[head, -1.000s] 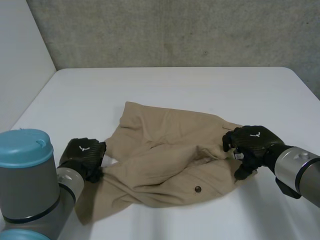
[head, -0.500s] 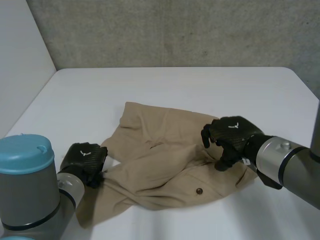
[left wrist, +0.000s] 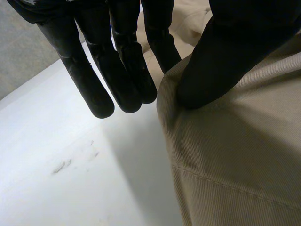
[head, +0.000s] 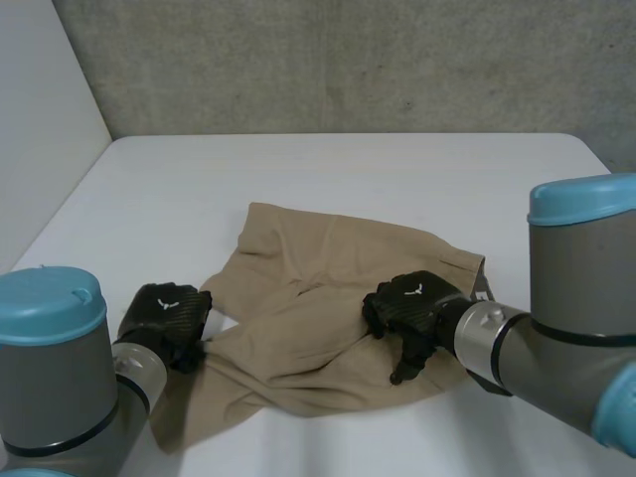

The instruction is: Fold the shorts.

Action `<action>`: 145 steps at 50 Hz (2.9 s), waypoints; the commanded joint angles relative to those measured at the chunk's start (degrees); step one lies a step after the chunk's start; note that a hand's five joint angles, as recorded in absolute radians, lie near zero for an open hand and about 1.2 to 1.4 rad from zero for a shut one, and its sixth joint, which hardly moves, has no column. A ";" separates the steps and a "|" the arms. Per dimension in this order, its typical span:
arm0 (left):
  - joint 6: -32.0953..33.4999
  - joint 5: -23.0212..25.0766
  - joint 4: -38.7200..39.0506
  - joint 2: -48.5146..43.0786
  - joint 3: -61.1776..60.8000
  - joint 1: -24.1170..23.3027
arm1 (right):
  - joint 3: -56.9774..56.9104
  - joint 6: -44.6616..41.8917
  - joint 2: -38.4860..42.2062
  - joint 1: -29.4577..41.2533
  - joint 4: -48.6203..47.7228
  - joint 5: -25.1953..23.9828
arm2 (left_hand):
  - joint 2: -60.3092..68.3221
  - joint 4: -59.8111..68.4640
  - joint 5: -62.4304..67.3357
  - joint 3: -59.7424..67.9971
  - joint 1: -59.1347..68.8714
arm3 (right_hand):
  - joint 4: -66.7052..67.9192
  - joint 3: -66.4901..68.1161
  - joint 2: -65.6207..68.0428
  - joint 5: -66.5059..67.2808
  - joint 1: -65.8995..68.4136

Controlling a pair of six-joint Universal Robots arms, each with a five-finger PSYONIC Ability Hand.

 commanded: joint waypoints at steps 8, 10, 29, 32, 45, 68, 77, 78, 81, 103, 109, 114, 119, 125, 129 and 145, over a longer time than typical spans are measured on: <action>0.00 0.00 0.08 0.01 0.00 0.21 | -12.89 0.17 10.35 0.16 -4.41 2.29 | 11.55 11.31 14.48 11.77 14.96 | -6.93 -6.88 -6.82 -5.39 -0.66; 0.00 0.00 0.08 0.01 0.00 0.21 | -14.73 0.35 12.02 0.25 -4.23 2.29 | 11.55 11.31 14.48 11.77 14.96 | -8.95 -8.90 -8.85 -7.41 -2.68; 0.00 0.09 0.17 -0.17 -0.26 0.47 | -23.44 -0.27 19.67 0.16 2.01 2.11 | 11.55 11.31 14.48 11.77 14.96 | -13.50 -13.46 -13.40 -11.96 -7.24; 0.09 0.09 0.17 -0.17 -0.26 0.47 | -23.44 -0.18 20.11 0.25 2.10 2.11 | 11.55 11.31 14.48 11.77 14.96 | -13.00 -12.96 -12.90 -11.46 -6.73; 0.09 0.00 0.17 0.10 -0.09 0.56 | -22.57 0.17 17.76 0.08 2.01 2.20 | 11.55 11.31 14.48 11.77 14.96 | 37.07 37.12 37.17 38.61 43.34; 6.16 0.35 12.54 -1.13 37.87 -1.99 | -30.56 -2.90 0.25 -2.56 -30.56 4.31 | 11.55 11.31 14.48 11.77 14.96 | 37.07 37.12 37.17 38.61 43.34; 5.28 -0.61 33.04 1.33 38.33 -3.13 | -21.97 -1.24 -8.62 -2.74 -48.62 4.66 | 11.55 11.31 14.48 11.77 14.96 | 37.07 37.12 37.17 38.61 43.34; 5.28 -0.96 32.87 1.85 36.06 -3.22 | -21.95 -1.23 -8.63 -2.74 -48.62 4.66 | 11.55 11.31 14.48 11.77 14.96 | 37.07 37.12 37.17 38.61 43.34; 5.28 -0.97 31.90 2.12 30.89 -3.48 | -16.78 -0.97 -9.85 -3.70 -46.95 4.57 | 11.55 11.31 14.48 11.77 14.96 | 37.07 37.12 37.17 38.61 43.34; 4.75 -0.70 22.15 -2.89 -2.01 -9.72 | 18.57 -9.23 -7.83 -9.59 -27.44 3.52 | 11.55 11.31 14.48 11.77 14.96 | 37.07 37.12 37.17 38.61 43.34; 3.17 -0.88 16.26 -1.05 -3.25 -11.12 | 19.71 -8.53 -13.89 -10.64 -20.14 2.90 | 11.55 11.31 14.48 11.77 14.96 | -6.74 -6.70 -6.64 -5.20 -0.48; 1.24 -0.88 14.32 0.89 -3.51 -11.48 | 18.83 -5.19 -16.10 -11.96 -19.96 2.90 | 11.55 11.31 14.48 11.77 14.96 | -10.64 -10.60 -10.54 -9.10 -4.38; 0.71 -0.97 13.62 2.73 -3.51 -11.39 | 15.41 3.15 -17.06 -12.75 -18.91 2.47 | 11.55 11.31 14.48 11.77 14.96 | -11.82 -11.77 -11.71 -10.28 -5.55; 0.71 -0.97 13.53 3.09 -3.60 -10.51 | 14.62 3.95 -16.98 -12.84 -14.95 0.09 | 11.55 11.31 14.48 11.77 14.96 | -10.47 -10.43 -10.37 -8.93 -4.21; 0.71 -0.88 13.53 3.09 -4.30 -9.20 | 14.53 3.07 -16.71 -13.02 -13.11 0.09 | 11.55 11.31 14.48 11.77 14.96 | -9.30 -9.25 -9.19 -7.76 -3.03; 0.71 -0.62 13.62 3.09 -5.01 -8.84 | 19.00 0.97 -16.80 -19.61 -13.02 -0.61 | 11.55 11.31 14.48 11.77 14.96 | -5.26 -5.21 -5.15 -3.72 1.01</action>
